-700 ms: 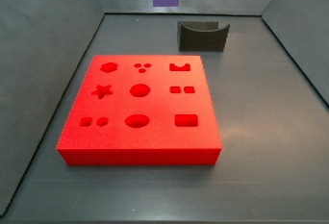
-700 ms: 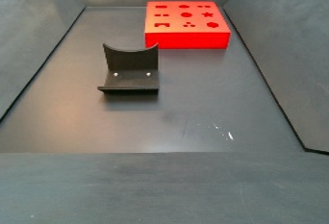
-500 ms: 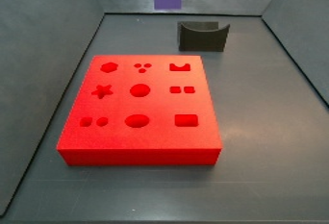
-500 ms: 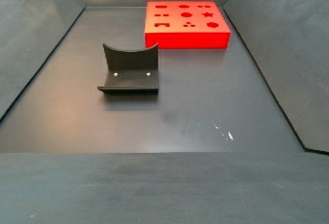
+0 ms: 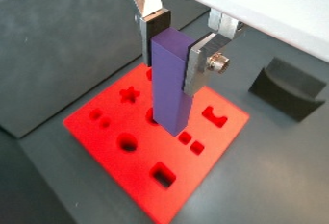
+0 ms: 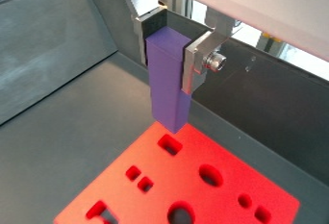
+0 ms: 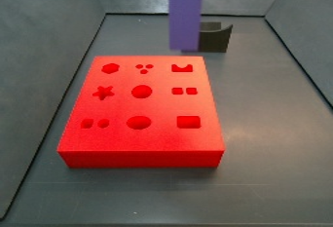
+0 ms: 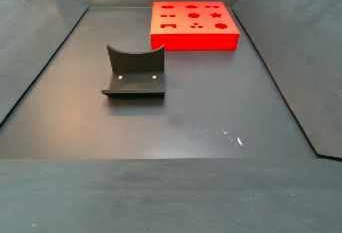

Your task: Insert the rectangle object.

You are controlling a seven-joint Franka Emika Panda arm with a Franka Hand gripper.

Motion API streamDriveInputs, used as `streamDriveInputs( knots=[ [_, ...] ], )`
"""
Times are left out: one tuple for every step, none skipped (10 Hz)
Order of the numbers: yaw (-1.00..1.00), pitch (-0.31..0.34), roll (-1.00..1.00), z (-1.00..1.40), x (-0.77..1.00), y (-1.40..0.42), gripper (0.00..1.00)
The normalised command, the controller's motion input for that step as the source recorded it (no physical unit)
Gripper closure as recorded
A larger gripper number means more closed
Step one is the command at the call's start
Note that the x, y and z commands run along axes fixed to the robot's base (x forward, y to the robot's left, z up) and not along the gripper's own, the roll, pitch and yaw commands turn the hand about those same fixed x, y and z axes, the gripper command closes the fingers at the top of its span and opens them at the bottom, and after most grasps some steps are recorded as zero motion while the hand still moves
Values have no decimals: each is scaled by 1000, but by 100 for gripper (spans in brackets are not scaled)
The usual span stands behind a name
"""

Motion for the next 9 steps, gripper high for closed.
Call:
streamDriveInputs(
  knots=[
    [0,94,77,-251,671,-460,100],
    [0,89,83,-291,637,-417,100],
    [0,99,120,-334,534,-326,100],
    [0,109,223,-520,303,-169,100],
    [0,104,220,-563,203,-89,100],
    [0,84,180,-540,160,-29,100],
    [0,69,126,-454,171,0,100],
    [11,49,139,-409,100,0,100],
    [20,34,127,-371,34,0,100]
  ],
)
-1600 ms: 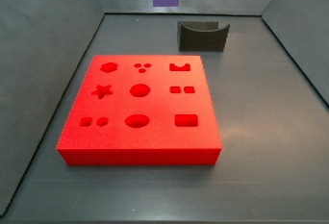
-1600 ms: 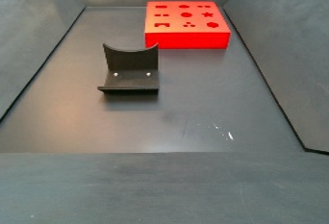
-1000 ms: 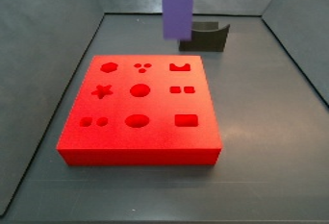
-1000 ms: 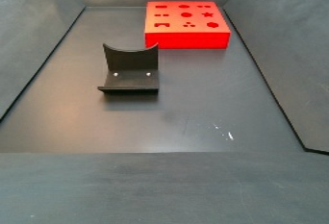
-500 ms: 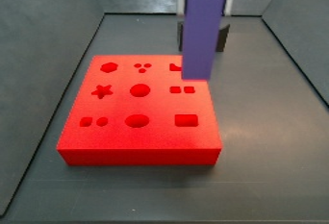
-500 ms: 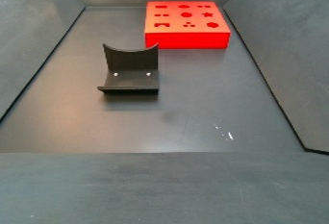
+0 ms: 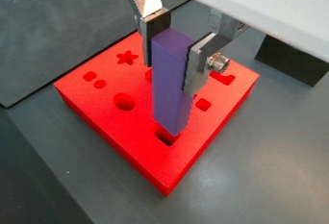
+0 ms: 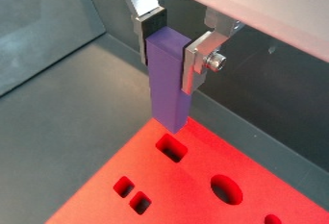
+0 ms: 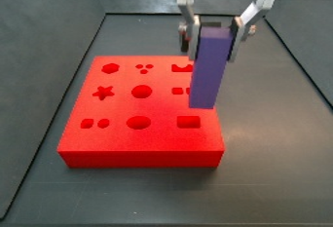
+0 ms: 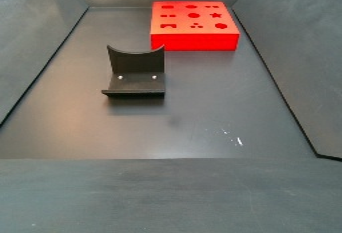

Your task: Insert the rectangle object.

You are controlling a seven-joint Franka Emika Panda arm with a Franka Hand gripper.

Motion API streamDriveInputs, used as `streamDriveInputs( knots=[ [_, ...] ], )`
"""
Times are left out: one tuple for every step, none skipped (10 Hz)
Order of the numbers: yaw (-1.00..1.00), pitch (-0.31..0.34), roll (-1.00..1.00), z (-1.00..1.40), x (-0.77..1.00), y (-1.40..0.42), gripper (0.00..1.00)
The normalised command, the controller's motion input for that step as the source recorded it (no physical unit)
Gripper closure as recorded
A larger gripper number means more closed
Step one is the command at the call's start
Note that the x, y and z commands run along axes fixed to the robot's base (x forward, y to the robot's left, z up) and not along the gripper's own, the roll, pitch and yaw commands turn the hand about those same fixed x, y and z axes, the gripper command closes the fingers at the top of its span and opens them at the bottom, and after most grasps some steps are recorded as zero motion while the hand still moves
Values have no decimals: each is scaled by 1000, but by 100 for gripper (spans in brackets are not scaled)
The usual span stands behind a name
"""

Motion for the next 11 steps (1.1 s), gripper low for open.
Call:
streamDriveInputs(
  knots=[
    [0,26,84,-377,0,0,100],
    [0,13,41,-366,-31,0,100],
    [80,0,31,-340,23,0,100],
    [163,0,50,-349,37,0,100],
    [166,0,47,-351,0,0,100],
    [157,0,0,-271,0,0,100],
    [191,0,0,-243,11,0,100],
    [180,0,23,-277,0,0,100],
    [203,0,16,-263,23,0,100],
    [229,0,16,-243,60,0,100],
    [191,0,34,-229,0,0,100]
  ],
)
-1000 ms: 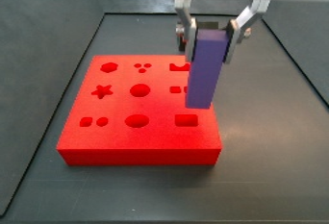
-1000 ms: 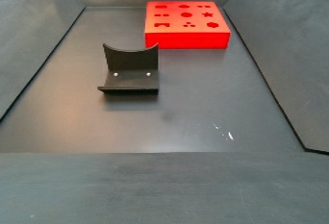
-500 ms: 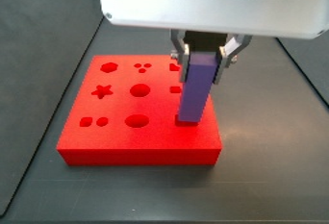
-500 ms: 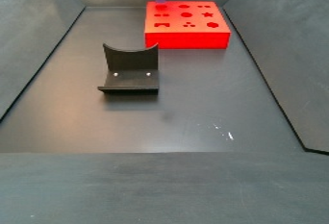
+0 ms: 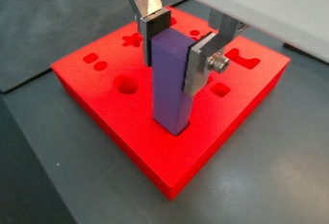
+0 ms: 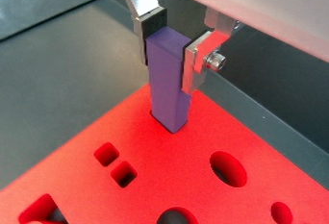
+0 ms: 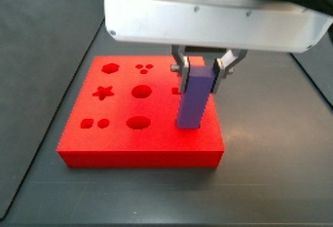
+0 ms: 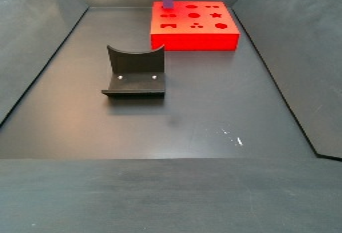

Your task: Insert the rectangle object.

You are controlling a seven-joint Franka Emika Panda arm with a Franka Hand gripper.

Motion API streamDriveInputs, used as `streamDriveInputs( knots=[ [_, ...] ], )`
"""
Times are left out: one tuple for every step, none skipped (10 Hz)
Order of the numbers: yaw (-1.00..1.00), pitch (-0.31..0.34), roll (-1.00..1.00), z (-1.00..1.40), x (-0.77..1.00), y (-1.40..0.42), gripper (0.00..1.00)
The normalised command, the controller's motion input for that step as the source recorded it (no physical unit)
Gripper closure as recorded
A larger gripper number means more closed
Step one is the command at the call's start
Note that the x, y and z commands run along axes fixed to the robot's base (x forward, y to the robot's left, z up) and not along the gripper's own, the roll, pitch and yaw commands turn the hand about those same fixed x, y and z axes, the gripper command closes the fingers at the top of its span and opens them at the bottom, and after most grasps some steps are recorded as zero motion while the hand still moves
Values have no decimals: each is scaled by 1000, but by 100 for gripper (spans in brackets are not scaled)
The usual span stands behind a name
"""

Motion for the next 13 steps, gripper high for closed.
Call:
streamDriveInputs(
  knots=[
    [94,0,56,-200,0,0,100],
    [14,10,57,-37,20,0,100],
    [0,-23,13,-343,23,0,100],
    [0,-67,31,-489,0,0,100],
    [0,-83,70,-594,0,0,100],
    [3,-84,101,-594,0,0,100],
    [6,-67,113,-537,0,0,100],
    [29,-29,87,-354,0,0,100],
    [-20,-26,0,-311,26,0,100],
    [0,-113,0,-566,40,0,100],
    [0,-204,41,-800,-51,0,100],
    [0,-199,59,-766,-80,0,100],
    [3,-183,67,-657,-131,0,100]
  ],
)
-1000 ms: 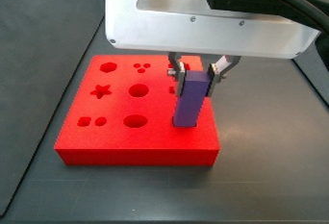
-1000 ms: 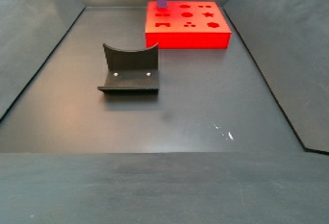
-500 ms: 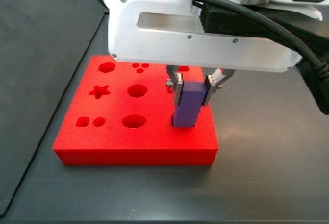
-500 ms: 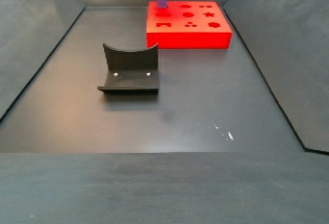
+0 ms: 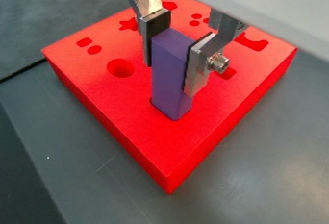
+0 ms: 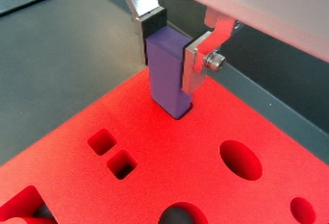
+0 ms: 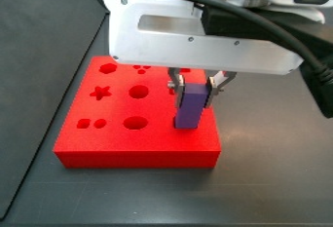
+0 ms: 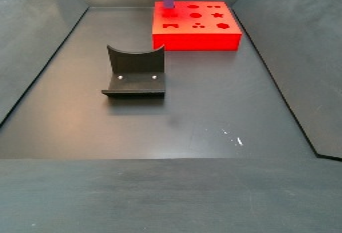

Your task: Insert the rectangle object.

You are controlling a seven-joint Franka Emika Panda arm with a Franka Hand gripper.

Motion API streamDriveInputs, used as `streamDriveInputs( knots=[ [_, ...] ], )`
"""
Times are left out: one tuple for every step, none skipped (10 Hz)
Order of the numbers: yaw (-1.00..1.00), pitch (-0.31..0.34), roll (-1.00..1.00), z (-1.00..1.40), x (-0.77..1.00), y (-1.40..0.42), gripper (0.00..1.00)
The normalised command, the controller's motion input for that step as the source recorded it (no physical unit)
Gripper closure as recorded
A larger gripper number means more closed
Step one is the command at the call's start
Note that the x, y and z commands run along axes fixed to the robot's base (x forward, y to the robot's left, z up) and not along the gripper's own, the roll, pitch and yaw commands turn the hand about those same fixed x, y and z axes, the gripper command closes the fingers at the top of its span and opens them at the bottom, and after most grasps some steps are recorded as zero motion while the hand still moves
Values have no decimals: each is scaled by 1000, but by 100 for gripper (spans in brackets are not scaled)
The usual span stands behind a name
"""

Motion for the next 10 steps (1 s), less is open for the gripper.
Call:
streamDriveInputs(
  knots=[
    [37,-207,0,-643,-166,0,100],
    [106,-276,-23,-660,-149,0,100],
    [117,-286,-69,-646,-123,0,100],
    [103,-284,-64,-660,-126,0,100],
    [86,-283,-71,-660,-103,0,100],
    [60,-227,-70,-497,0,0,100],
    [0,-187,-64,-466,200,0,100],
    [0,-127,-40,-331,263,0,100],
    [0,0,0,-31,0,0,100],
    [0,0,0,0,0,0,100]
  ],
)
